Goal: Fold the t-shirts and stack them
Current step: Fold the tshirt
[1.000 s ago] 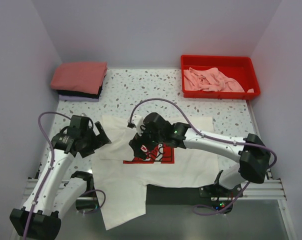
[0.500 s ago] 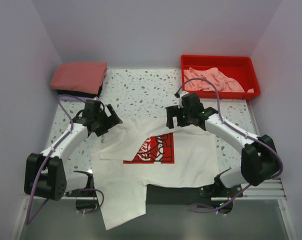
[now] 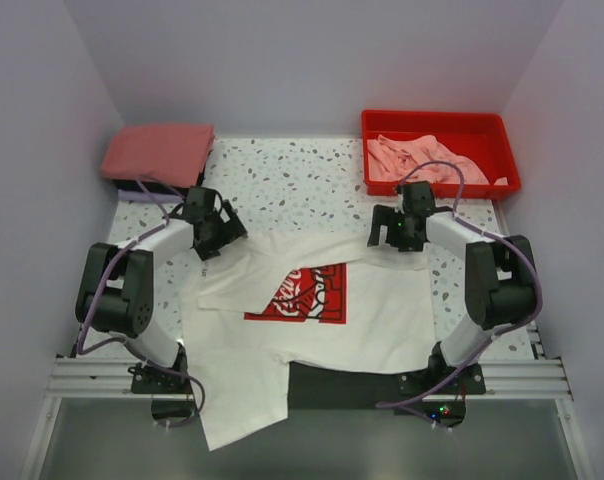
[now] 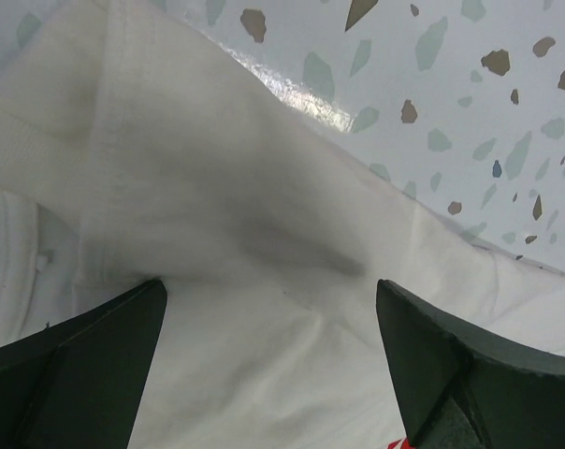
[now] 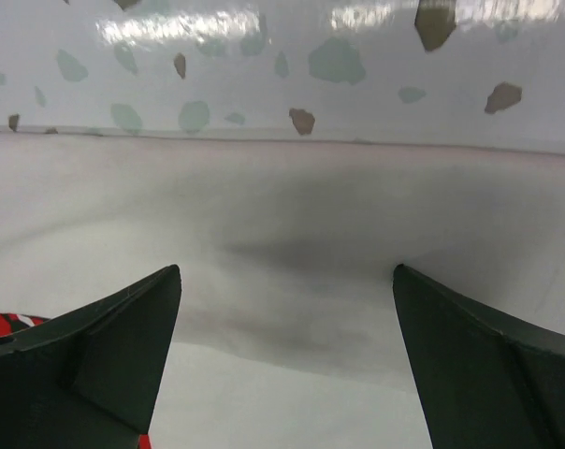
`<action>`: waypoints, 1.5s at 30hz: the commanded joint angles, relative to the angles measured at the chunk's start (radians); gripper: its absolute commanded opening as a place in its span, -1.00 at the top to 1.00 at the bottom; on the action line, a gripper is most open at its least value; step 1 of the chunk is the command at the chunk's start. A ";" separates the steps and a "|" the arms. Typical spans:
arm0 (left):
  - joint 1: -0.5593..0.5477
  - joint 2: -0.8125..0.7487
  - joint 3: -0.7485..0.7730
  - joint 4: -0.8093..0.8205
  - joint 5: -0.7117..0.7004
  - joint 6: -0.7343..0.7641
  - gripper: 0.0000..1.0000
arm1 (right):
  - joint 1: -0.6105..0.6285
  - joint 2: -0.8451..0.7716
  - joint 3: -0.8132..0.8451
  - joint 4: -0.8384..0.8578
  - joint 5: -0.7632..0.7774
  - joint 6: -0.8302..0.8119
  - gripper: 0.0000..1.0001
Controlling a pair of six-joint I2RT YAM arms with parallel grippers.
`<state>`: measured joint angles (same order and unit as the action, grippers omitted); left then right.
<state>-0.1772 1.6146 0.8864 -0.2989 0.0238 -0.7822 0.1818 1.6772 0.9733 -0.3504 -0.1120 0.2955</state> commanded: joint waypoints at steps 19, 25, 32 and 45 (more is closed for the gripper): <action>0.054 0.321 0.261 0.038 -0.041 0.057 -1.00 | -0.093 0.194 0.152 0.030 0.031 -0.050 -0.98; 0.054 0.366 0.388 0.003 -0.042 0.084 -1.00 | -0.091 0.204 0.272 -0.002 -0.009 -0.085 -0.98; 0.051 0.252 0.368 0.020 -0.028 0.089 -1.00 | -0.050 0.058 0.255 -0.038 -0.112 -0.117 -0.98; 0.051 -0.125 0.142 -0.049 -0.093 0.032 -1.00 | 0.551 -0.080 0.232 0.060 -0.109 -0.171 -0.98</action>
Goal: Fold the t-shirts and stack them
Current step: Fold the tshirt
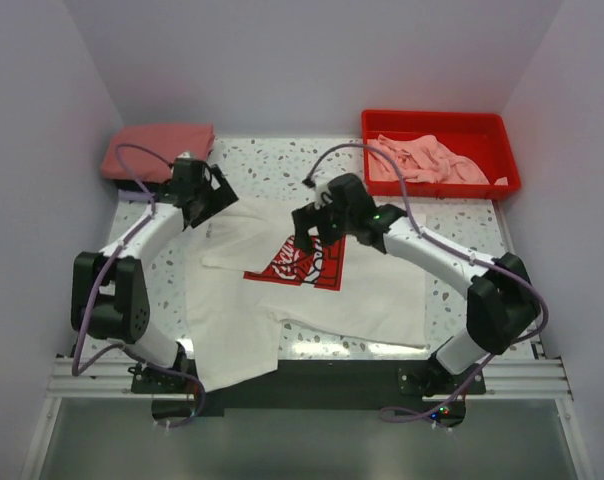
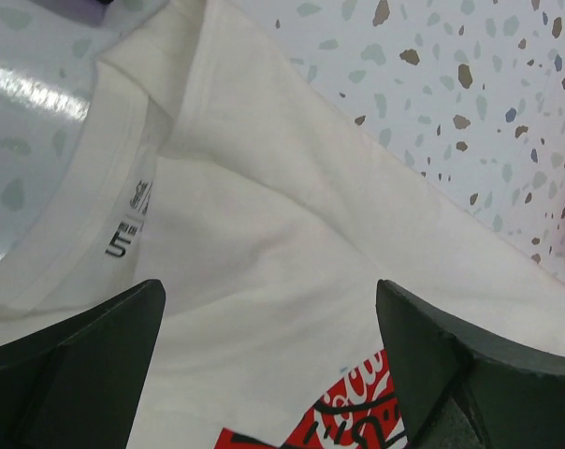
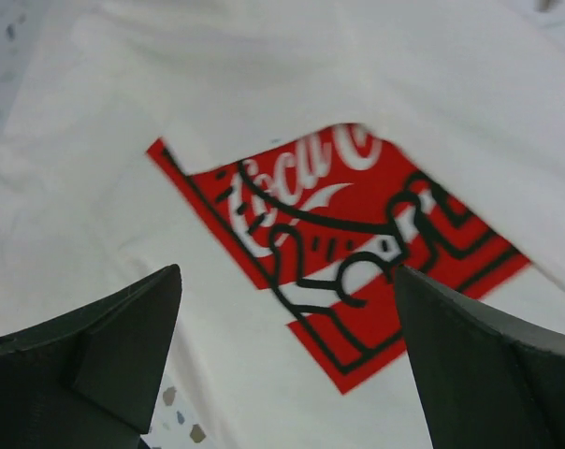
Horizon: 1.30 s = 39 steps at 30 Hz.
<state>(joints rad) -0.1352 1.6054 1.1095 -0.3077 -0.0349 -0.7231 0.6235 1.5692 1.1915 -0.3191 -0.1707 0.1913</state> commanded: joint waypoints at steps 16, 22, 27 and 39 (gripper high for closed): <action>0.008 -0.705 -0.562 -0.203 -0.011 -0.121 -1.00 | 0.367 0.497 0.399 -0.051 0.099 -0.268 -0.08; 0.009 -0.733 -0.571 -0.238 -0.020 -0.107 -1.00 | 0.367 0.546 0.415 -0.032 0.118 -0.277 0.05; 0.009 -0.730 -0.573 -0.255 -0.048 -0.095 -1.00 | 0.369 0.565 0.413 -0.035 0.140 -0.282 0.26; 0.009 -0.720 -0.566 -0.246 -0.046 -0.078 -1.00 | 0.367 0.588 0.427 -0.060 0.188 -0.282 0.63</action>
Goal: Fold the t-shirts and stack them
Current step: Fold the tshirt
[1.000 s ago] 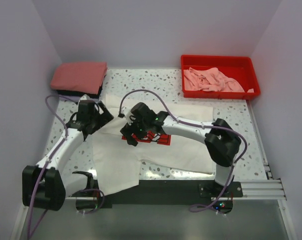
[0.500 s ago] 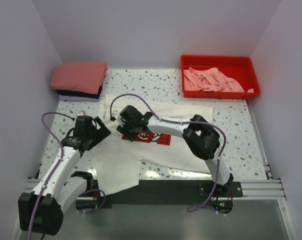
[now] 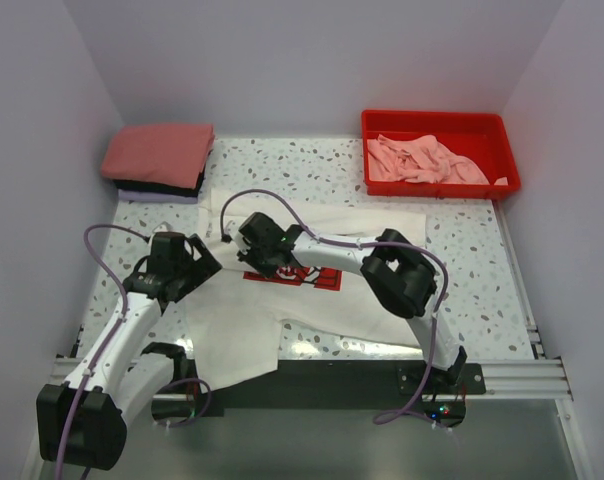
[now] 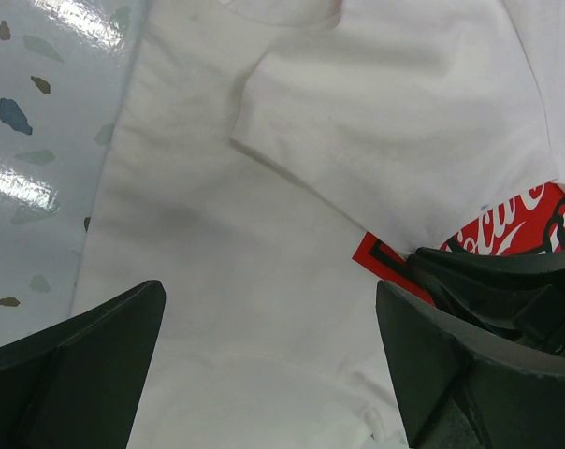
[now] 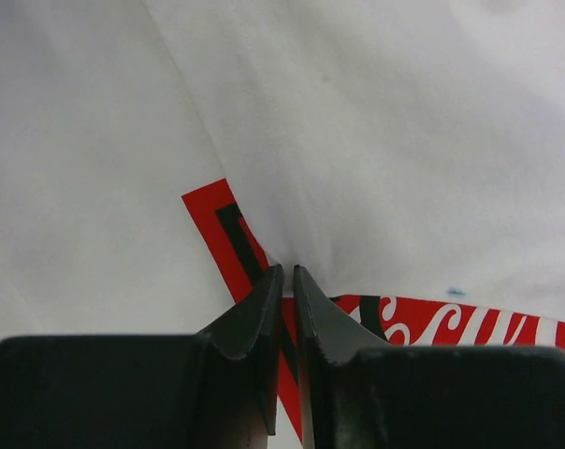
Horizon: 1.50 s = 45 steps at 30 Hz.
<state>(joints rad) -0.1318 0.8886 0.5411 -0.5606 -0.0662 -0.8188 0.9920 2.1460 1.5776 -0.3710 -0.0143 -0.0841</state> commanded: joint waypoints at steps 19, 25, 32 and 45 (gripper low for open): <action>0.006 -0.011 0.002 0.031 0.014 0.032 -1.00 | -0.001 -0.116 0.021 -0.132 0.016 0.020 1.00; 0.006 0.006 -0.001 0.044 0.017 0.033 -1.00 | -0.001 -0.156 -0.034 -0.115 -0.013 0.000 1.00; 0.006 0.006 0.002 0.041 0.011 0.032 -1.00 | -0.001 -0.106 -0.002 -0.048 -0.067 0.006 0.55; 0.006 0.018 0.000 0.047 0.022 0.035 -1.00 | 0.000 0.057 0.117 -0.068 0.007 -0.022 0.28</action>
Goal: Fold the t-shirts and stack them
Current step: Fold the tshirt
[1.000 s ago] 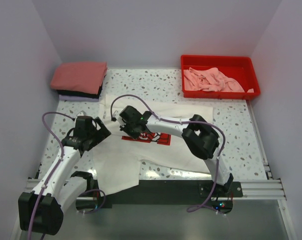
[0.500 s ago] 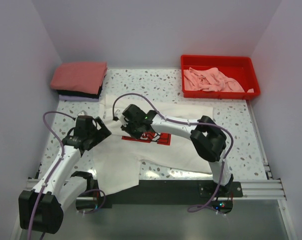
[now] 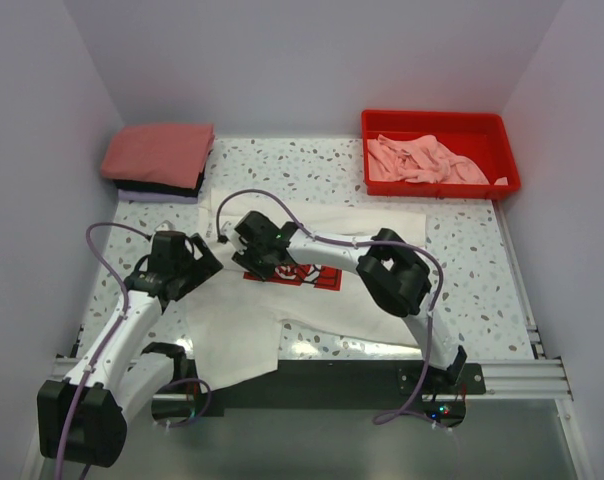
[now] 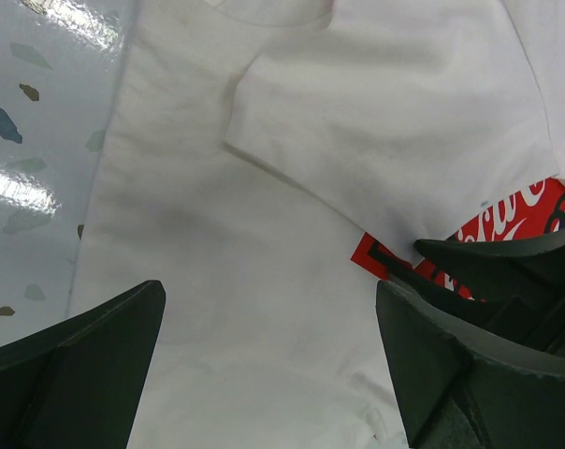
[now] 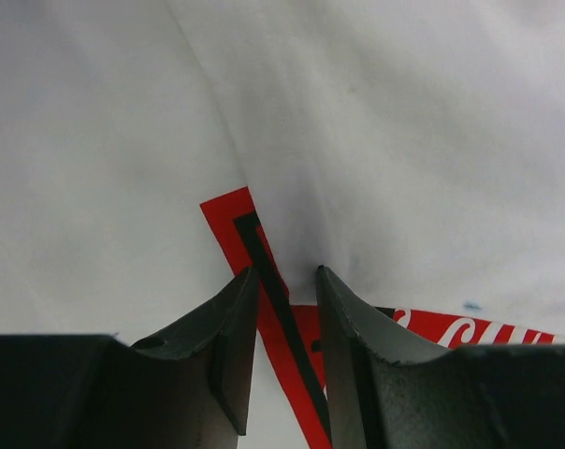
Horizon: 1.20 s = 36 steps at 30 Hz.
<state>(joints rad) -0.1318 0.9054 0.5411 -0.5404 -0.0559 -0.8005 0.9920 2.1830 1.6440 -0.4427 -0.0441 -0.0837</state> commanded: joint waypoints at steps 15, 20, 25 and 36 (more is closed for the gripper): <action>0.006 0.000 0.000 0.026 0.008 0.017 -1.00 | -0.001 -0.003 0.025 0.067 0.109 -0.002 1.00; 0.006 0.000 0.000 0.026 0.008 0.017 -1.00 | 0.002 -0.066 0.007 0.056 0.064 -0.010 1.00; 0.006 -0.002 0.000 0.026 0.008 0.017 -1.00 | 0.000 -0.107 -0.007 0.006 0.047 -0.040 1.00; 0.006 -0.003 0.002 0.025 0.010 0.018 -1.00 | 0.000 -0.157 -0.049 -0.045 0.041 -0.067 1.00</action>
<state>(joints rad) -0.1318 0.9062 0.5407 -0.5404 -0.0559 -0.8001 0.9928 2.0960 1.6180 -0.4576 0.0051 -0.1249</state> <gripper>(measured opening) 0.997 0.008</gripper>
